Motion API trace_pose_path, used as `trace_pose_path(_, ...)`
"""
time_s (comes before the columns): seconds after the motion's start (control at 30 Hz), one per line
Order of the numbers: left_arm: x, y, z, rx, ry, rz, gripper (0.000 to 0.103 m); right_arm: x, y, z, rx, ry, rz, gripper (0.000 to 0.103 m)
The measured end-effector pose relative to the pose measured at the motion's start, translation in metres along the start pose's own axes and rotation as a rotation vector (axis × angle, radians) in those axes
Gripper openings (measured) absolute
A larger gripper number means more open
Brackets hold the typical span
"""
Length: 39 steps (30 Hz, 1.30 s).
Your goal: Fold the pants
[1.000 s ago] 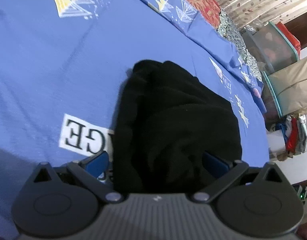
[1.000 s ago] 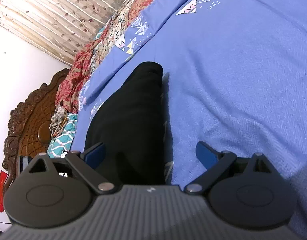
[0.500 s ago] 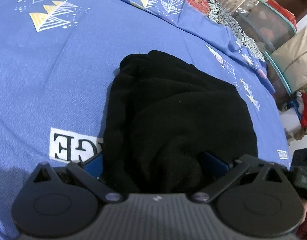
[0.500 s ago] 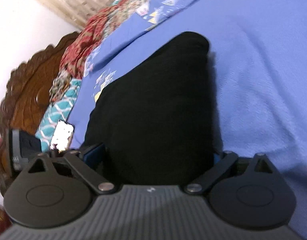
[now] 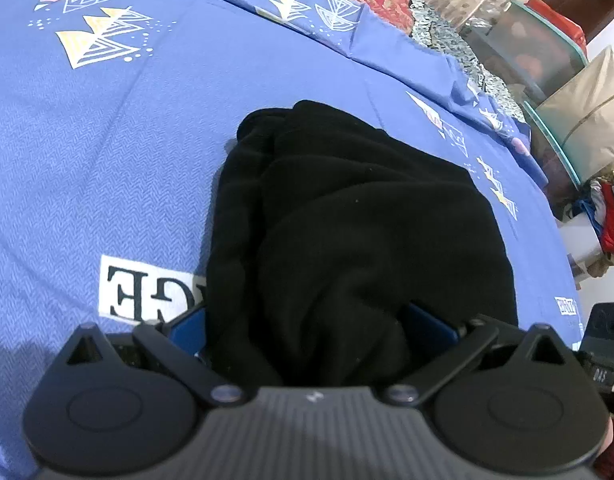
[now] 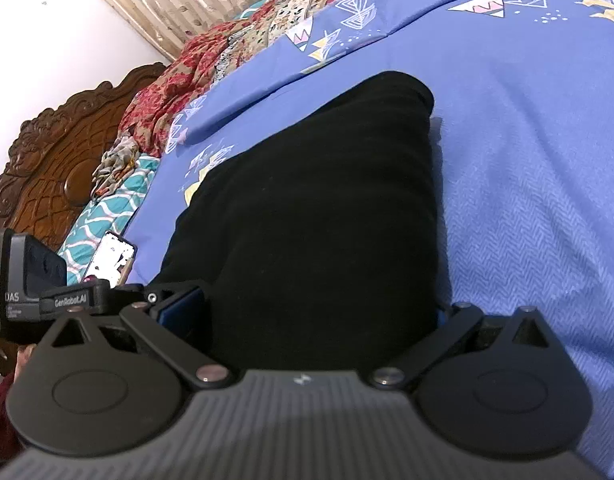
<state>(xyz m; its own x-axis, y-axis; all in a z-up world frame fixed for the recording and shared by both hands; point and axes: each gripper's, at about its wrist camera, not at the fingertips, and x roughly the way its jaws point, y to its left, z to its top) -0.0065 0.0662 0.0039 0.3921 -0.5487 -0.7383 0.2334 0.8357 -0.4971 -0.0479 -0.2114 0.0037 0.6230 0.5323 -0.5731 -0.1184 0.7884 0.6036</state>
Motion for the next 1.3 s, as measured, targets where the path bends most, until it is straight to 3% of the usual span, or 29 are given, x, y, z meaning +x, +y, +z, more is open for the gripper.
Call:
trace_pose_path(0.67,-0.012,0.004,-0.009,0.003,-0.018,-0.018,0.103,0.001,0.0,0.002,0.031,0.0,-0.009,0.103)
trace_pose_path(0.83,-0.016,0.014,-0.004,-0.081,0.01,-0.078,0.103,-0.001,-0.003,0.011,0.043,0.044,0.014,0.102)
trace_pose_path(0.93,-0.013,0.013,0.0,-0.118,0.022,-0.132,0.098,-0.002,-0.001,0.017,0.024,0.062,-0.016,0.075)
trace_pose_path(0.97,-0.012,0.01,0.001,-0.11,0.017,-0.12,0.09,-0.002,0.003,0.019,0.004,0.065,-0.019,0.063)
trace_pose_path(1.07,-0.016,0.001,0.006,-0.098,0.008,-0.092,0.069,-0.012,0.028,0.026,-0.119,0.03,-0.015,0.045)
trace_pose_path(1.13,-0.025,-0.005,0.017,-0.108,-0.013,-0.121,0.06,-0.017,0.048,0.032,-0.227,-0.001,0.0,0.04)
trace_pose_path(1.3,-0.05,-0.035,0.07,0.027,-0.172,-0.127,0.06,-0.022,0.072,0.065,-0.37,-0.134,0.02,0.04)
